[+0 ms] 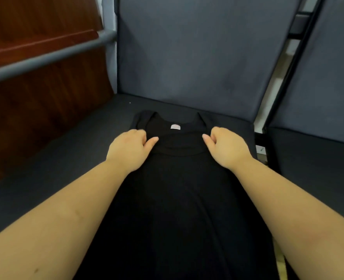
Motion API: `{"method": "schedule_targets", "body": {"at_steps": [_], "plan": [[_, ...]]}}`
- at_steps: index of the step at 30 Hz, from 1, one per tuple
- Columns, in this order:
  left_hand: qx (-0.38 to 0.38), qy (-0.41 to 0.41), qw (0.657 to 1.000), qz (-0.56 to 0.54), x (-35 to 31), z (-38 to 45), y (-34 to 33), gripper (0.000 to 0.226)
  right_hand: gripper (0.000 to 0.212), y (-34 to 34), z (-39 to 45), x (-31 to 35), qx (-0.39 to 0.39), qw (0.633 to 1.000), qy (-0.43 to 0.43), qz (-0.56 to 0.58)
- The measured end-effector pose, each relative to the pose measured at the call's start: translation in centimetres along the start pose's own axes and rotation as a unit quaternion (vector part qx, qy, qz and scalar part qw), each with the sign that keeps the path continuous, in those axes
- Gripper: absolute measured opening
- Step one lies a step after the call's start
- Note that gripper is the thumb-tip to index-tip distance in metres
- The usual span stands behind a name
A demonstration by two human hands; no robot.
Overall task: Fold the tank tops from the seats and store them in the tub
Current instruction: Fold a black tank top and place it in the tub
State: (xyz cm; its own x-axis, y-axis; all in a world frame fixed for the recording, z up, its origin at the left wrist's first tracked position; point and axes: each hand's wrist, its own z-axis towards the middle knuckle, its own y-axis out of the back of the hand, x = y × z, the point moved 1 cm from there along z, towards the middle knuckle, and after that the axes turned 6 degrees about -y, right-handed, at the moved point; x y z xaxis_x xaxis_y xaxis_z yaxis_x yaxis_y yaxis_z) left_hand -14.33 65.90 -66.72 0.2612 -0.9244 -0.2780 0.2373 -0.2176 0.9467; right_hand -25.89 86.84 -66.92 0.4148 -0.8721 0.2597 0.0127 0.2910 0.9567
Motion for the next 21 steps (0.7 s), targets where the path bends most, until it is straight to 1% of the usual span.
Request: {"method": "schedule_targets", "body": {"at_steps": [2,5,7,9,10,12,15,18,19,21], "plan": [[0.042,-0.019,0.999,0.003,0.1,-1.2,0.5,0.039,0.035,0.7,-1.4,-0.3,0.036,0.999,0.020,-0.008],[0.097,-0.021,0.995,0.013,-0.6,-3.7,2.0,0.042,0.027,2.7,-4.2,-1.0,0.102,0.994,0.026,0.020],[0.147,-0.022,0.987,0.055,-1.3,-5.7,3.1,0.044,0.042,3.8,-6.7,-1.5,0.152,0.987,0.027,-0.039],[0.192,-0.020,0.975,0.112,-1.8,-7.8,3.9,0.048,0.052,4.3,-9.2,-2.1,0.147,0.984,0.028,-0.094],[0.196,-0.013,0.972,0.126,-1.8,-9.0,4.2,0.051,0.054,4.5,-10.4,-2.4,0.129,0.987,0.023,-0.097],[0.164,0.015,0.978,0.125,-1.5,-11.2,4.9,0.053,0.053,5.0,-12.2,-3.1,0.092,0.993,-0.003,-0.075],[0.121,0.094,0.983,0.102,-0.4,-13.3,5.9,0.048,0.052,5.2,-14.1,-3.8,0.092,0.992,-0.082,0.023],[0.112,0.174,0.975,0.077,1.3,-14.5,6.8,0.049,0.053,4.9,-14.7,-4.0,0.092,0.969,-0.173,0.150],[0.110,0.195,0.972,0.074,1.9,-14.8,7.0,0.052,0.053,4.7,-14.4,-4.1,0.096,0.959,-0.204,0.174],[0.105,0.236,0.962,0.084,3.1,-15.1,7.4,0.059,0.058,4.4,-13.8,-4.3,0.114,0.944,-0.250,0.184]]}}
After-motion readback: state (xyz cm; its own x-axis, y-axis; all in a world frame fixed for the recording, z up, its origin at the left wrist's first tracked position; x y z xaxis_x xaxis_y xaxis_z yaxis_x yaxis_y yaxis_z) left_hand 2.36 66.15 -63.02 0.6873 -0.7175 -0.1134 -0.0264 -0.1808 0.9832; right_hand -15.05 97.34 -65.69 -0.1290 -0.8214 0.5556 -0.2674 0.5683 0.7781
